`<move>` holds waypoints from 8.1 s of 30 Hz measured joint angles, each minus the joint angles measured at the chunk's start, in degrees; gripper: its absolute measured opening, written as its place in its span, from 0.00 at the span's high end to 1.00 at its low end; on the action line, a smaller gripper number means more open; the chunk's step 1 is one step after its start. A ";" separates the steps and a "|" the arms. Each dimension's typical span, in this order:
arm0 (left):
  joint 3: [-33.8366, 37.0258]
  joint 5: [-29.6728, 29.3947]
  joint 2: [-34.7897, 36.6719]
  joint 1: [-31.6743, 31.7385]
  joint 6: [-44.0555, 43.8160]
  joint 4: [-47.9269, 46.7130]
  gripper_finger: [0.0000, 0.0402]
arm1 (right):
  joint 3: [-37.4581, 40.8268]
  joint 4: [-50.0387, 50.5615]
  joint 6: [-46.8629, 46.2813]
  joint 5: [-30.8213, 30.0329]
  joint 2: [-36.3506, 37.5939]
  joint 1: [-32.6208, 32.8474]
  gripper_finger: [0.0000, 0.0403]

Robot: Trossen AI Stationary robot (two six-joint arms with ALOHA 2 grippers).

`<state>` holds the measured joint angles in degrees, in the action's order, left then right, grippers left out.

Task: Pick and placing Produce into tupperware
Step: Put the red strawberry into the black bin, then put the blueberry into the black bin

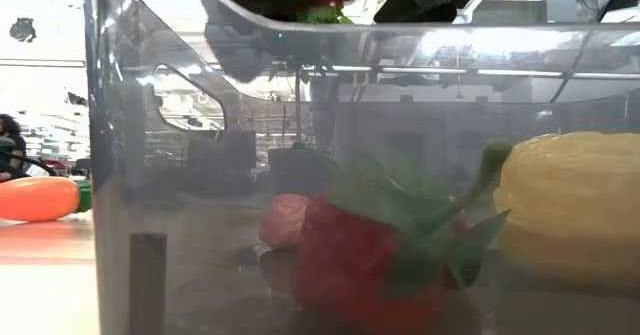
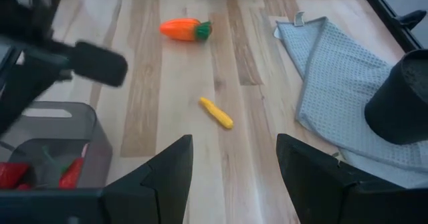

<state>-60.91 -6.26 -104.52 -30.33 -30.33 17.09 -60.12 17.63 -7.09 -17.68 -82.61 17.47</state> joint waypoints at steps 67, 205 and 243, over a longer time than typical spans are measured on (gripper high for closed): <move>57.78 -16.05 60.02 6.83 29.99 38.01 0.32 | 36.71 -25.70 -11.61 6.47 32.11 -36.81 0.41; 60.54 -16.61 62.28 10.32 23.09 36.38 0.32 | 37.84 -51.50 -19.83 -11.55 12.61 -2.15 0.81; 60.55 -16.59 62.24 10.32 17.74 34.42 0.32 | 12.37 -32.91 -29.64 -4.61 -12.54 22.51 0.81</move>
<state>-0.36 -22.85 -42.28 -20.01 -12.60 51.52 -47.75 -15.28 -36.73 -22.28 -95.15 39.98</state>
